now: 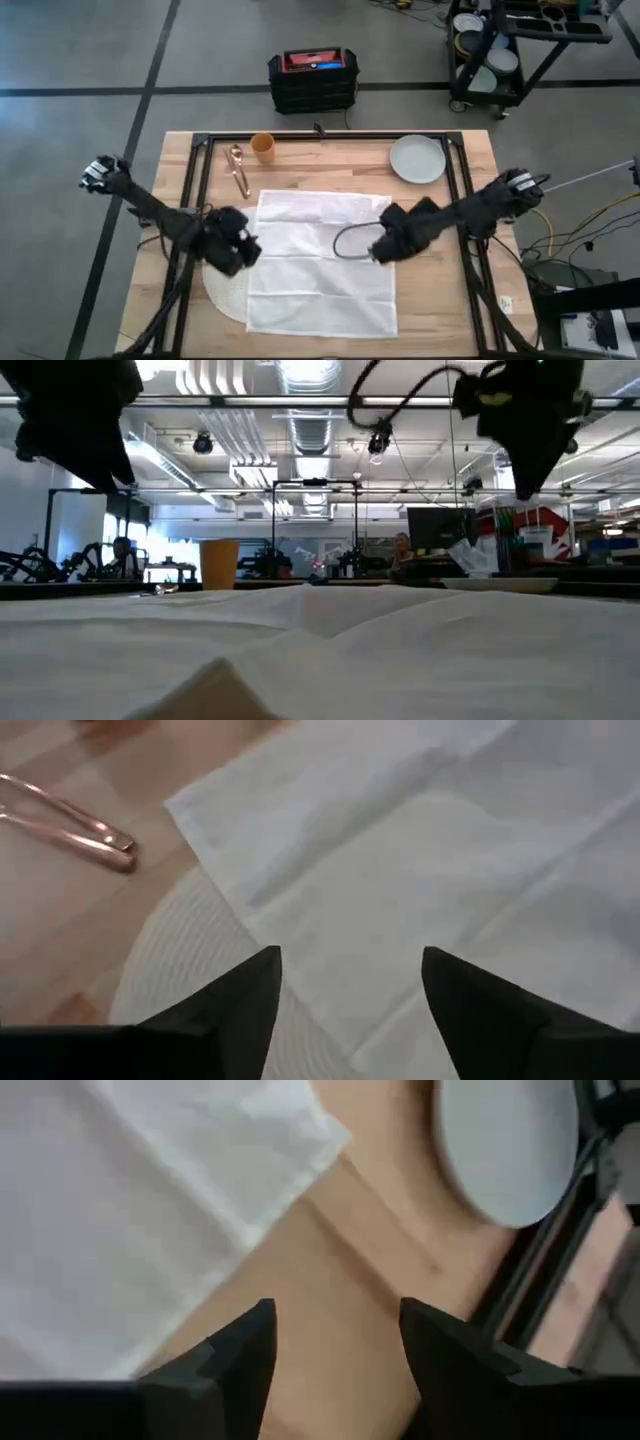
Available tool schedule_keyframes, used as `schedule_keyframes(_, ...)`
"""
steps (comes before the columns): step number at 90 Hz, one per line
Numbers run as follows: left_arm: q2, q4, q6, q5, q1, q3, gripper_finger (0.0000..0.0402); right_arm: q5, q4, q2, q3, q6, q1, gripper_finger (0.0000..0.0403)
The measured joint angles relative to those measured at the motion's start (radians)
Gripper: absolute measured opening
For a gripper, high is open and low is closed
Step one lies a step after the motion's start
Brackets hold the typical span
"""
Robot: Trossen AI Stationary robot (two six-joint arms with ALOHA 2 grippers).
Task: Set table place
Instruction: Fold the white napkin
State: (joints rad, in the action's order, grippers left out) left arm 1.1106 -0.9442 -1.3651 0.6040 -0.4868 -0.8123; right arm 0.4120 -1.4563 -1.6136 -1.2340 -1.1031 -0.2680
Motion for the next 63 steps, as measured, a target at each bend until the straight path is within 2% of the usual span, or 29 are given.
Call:
schedule_keyframes(10, -0.068, 0.100, 0.074, -0.035, 0.120, 0.067, 0.0235, -0.007, 0.092, 0.032, 0.067, 0.109, 0.096, 0.0188)
schedule_keyframes(20, -0.108, 0.154, 0.174, -0.135, 0.249, 0.119, 0.0247, -0.032, 0.211, 0.069, 0.128, 0.151, 0.182, 0.0189)
schedule_keyframes(29, -0.120, 0.184, 0.287, -0.230, 0.367, 0.153, 0.0256, -0.083, 0.332, 0.108, 0.172, 0.163, 0.247, 0.0192)
schedule_keyframes(42, -0.121, 0.244, 0.450, -0.302, 0.531, 0.185, 0.0261, -0.138, 0.480, 0.175, 0.227, 0.159, 0.316, 0.0197)
schedule_keyframes(63, -0.095, 0.343, 0.753, -0.398, 0.749, 0.196, 0.0252, -0.180, 0.504, 0.205, 0.264, 0.078, 0.436, 0.0195)
